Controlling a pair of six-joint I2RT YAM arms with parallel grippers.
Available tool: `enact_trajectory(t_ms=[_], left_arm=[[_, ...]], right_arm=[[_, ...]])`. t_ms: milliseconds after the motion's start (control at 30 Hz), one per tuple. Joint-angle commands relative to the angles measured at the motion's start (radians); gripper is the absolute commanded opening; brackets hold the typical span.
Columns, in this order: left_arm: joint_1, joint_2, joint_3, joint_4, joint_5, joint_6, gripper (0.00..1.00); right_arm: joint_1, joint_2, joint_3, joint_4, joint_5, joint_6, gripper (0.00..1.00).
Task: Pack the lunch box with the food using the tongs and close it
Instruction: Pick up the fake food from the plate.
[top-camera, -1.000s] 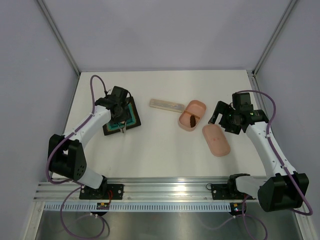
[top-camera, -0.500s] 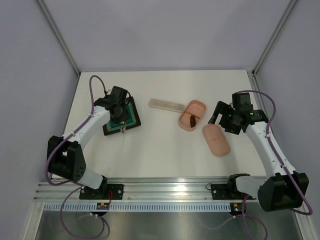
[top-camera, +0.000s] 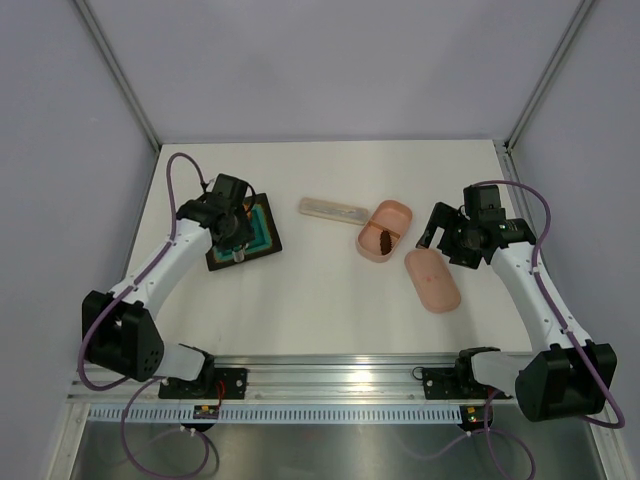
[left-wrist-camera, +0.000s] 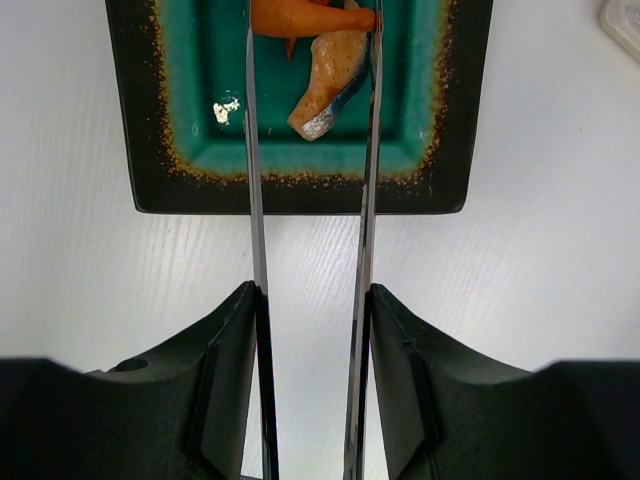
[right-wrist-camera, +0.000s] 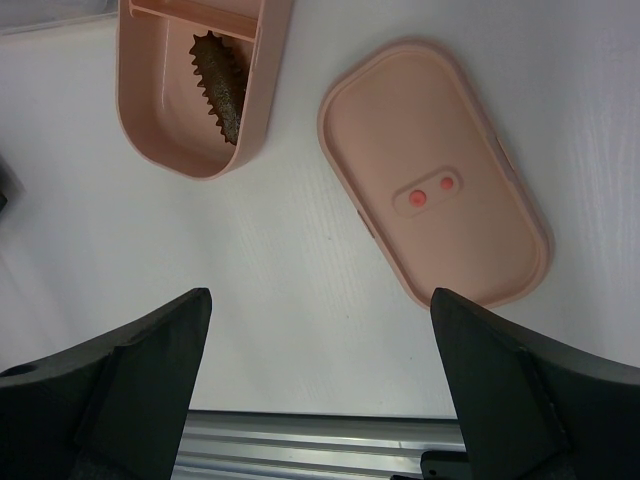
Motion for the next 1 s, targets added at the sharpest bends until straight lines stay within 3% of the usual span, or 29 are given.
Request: enact_trajectory(t_ms=[0, 400, 800, 967], left_arm=[[-0.001, -0.056, -0.005, 0.004, 0.006, 0.000, 0.35], [-0.013, -0.173, -0.026, -0.055, 0.012, 0.003, 0.34], [-0.015, -0.178, -0.025, -0.049, 0.036, 0.006, 0.34], [-0.015, -0.173, -0.006, -0.047, 0.049, 0.011, 0.34]], right_arm=[[-0.005, 0.001, 0.002, 0.028, -0.031, -0.010, 1.00], [-0.005, -0.005, 0.001, 0.025, -0.038, -0.005, 0.99], [-0.005, -0.012, -0.005, 0.034, -0.045, 0.006, 1.00], [-0.005, 0.118, 0.022, 0.124, -0.077, 0.019, 0.99]])
